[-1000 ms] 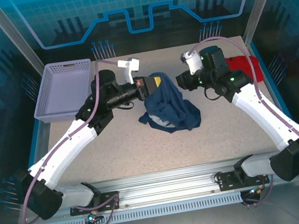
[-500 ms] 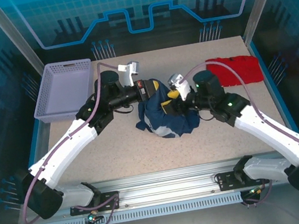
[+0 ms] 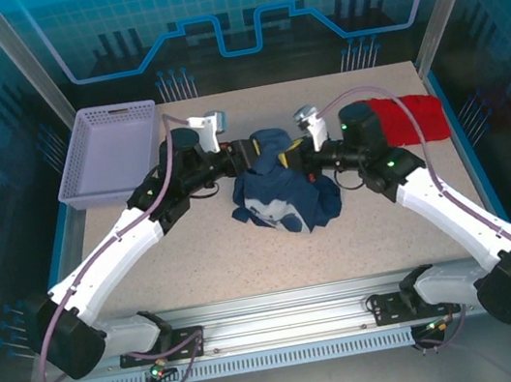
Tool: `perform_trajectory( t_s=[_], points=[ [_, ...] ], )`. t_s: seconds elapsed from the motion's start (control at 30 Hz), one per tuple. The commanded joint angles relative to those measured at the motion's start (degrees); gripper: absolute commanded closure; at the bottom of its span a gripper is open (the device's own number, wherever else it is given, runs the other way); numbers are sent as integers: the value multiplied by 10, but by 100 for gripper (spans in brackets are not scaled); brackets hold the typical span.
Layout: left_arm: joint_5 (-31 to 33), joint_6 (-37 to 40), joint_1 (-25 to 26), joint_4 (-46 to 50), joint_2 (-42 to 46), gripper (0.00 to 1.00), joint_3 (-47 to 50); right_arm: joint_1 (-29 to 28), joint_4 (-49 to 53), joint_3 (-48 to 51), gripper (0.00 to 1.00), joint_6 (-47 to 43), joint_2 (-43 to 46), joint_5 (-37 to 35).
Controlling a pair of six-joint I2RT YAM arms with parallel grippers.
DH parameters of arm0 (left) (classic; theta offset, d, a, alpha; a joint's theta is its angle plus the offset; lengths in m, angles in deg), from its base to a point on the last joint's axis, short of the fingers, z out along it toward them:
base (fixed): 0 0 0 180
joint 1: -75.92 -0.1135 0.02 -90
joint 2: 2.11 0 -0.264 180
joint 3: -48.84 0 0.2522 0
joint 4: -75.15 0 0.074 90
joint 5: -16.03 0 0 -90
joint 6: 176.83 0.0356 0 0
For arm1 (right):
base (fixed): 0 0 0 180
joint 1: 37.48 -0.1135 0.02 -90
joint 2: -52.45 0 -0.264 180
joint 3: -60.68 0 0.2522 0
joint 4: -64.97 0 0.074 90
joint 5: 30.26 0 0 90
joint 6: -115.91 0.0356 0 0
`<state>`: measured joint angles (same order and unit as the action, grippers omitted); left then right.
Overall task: Fold the inside-out t-shirt
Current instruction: Turn the T-shirt inside out at the center of the table.
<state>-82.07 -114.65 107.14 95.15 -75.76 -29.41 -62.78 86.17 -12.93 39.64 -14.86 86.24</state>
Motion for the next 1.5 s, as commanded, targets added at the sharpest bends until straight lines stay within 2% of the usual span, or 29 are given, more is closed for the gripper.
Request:
perform_trajectory(
  t_s=[0.0,0.07,0.17,0.27,0.37,0.53,0.7,0.93,1.0,1.07,1.2,1.27,1.33,1.47],
  points=[
    [27,50,-8,-5,58,45,47,5,-85,6,100,95,11,76],
    [-7,29,-8,-28,90,35,84,5,-99,9,100,106,10,74],
    [-54,-15,-9,-44,106,28,113,6,-117,17,100,113,9,69],
    [-80,-41,-9,-50,91,27,115,8,-134,25,100,122,6,70],
    [-70,-44,-10,-42,66,28,105,8,-137,25,100,120,4,75],
    [-74,-34,-33,-39,45,38,99,26,-101,16,100,81,16,102],
    [-135,-62,-40,-81,8,49,95,44,-97,17,100,70,17,131],
    [-189,-88,-40,-127,-47,68,72,50,-110,17,100,73,7,145],
    [-204,-92,-40,-137,-55,81,65,57,-104,12,100,70,3,146],
    [-203,-90,-40,-139,-50,100,69,74,-77,-4,100,67,-2,141],
    [-185,-78,-39,-168,9,100,128,116,70,-89,100,68,-60,102],
    [-175,-74,-31,-194,45,100,170,108,159,-136,100,32,-93,21],
    [-163,-69,-22,-205,64,100,198,83,199,-153,98,-3,-111,-54],
    [-131,-78,-15,-231,95,100,238,62,208,-154,96,-20,-125,-75]
  ],
)
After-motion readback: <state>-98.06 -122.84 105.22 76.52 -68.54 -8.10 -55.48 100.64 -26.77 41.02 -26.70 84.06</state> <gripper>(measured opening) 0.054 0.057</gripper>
